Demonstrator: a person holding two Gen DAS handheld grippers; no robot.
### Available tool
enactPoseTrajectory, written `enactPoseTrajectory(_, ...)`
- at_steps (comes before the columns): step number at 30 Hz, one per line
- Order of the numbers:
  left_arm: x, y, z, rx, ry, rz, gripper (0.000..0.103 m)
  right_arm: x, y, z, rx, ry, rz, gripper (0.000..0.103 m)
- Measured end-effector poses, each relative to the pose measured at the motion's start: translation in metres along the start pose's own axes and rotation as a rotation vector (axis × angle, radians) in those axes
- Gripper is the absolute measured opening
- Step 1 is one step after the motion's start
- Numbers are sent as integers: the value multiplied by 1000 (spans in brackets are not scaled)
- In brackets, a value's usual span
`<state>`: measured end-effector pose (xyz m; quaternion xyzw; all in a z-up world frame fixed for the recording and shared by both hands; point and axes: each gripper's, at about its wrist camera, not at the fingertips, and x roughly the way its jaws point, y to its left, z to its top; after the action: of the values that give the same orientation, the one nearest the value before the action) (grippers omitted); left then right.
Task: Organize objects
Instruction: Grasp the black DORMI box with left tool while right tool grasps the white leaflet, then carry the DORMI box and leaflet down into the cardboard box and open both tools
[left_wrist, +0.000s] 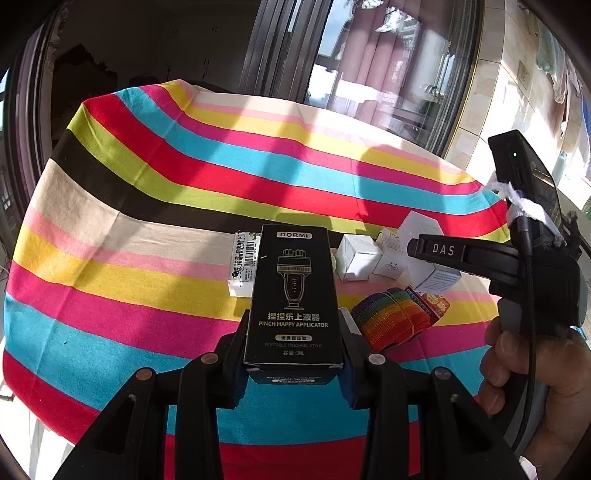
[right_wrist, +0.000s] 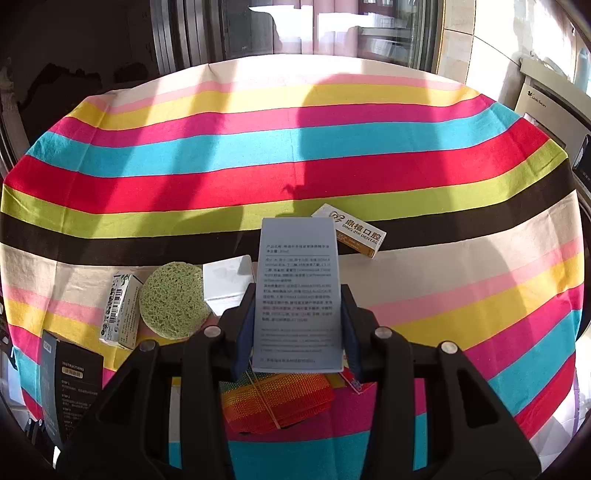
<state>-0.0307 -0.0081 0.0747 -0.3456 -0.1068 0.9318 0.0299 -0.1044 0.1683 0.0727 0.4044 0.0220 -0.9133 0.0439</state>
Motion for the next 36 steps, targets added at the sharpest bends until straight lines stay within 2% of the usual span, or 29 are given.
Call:
enactPoseTrajectory(6, -1, -20, -3, 43, 29, 10, 40, -22, -26, -15, 6, -23, 24, 45)
enactPoseTrajectory(11, -5, -47, -7, 106, 49, -10, 40, -43, -49, -30, 0, -50, 7, 45)
enactPoseTrajectory(26, -10, -132, -28, 251, 133, -160, 40, -91, -129, -77, 26, -42, -70, 45)
enactPoseTrajectory(36, -11, -179, -49, 347, 202, -249, 40, -105, -178, -111, 71, 3, -118, 45)
